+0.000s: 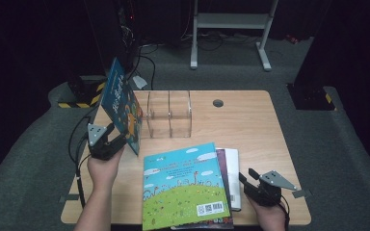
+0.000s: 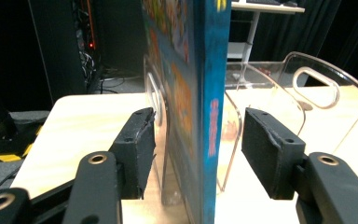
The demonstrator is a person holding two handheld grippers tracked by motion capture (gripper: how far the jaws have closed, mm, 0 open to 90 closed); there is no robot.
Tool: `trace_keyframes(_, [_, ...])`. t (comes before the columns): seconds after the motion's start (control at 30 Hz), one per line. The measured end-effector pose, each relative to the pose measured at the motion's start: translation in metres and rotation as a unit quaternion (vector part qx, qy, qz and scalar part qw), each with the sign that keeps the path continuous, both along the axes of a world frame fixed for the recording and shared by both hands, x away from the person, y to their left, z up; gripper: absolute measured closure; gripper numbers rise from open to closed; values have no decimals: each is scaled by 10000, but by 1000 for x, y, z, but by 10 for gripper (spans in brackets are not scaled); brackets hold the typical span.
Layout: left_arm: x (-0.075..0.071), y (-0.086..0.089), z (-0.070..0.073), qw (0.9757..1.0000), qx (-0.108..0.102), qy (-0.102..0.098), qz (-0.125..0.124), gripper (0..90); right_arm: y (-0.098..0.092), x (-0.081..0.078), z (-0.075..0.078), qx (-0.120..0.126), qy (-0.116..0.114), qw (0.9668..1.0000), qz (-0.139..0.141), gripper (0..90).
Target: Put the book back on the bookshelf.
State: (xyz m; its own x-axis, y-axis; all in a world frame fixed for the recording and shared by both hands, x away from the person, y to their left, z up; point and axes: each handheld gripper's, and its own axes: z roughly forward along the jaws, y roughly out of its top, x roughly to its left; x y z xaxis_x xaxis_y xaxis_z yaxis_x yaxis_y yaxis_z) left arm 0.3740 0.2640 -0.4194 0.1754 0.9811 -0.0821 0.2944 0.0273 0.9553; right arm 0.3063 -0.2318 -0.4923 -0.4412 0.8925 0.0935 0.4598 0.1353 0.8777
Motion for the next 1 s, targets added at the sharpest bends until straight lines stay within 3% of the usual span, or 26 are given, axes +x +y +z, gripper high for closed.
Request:
trace_keyframes(0.23, [-7,3,-8,9999,-77,80,-82,432,1,0,0,-9,7,10000,19,530])
trace_keyframes(0.53, [-3,-1,-26,9994,-21,340,-102,420,2,0,-1,-38,17,10000,49,529])
trace_keyframes(0.73, [5,-10,-42,9984,201,521,-47,520,3,0,-1,-33,24,10000,54,529])
trace_keyframes(1.0, [16,-18,-50,9973,464,547,182,675,2,0,-2,-42,32,10000,55,529])
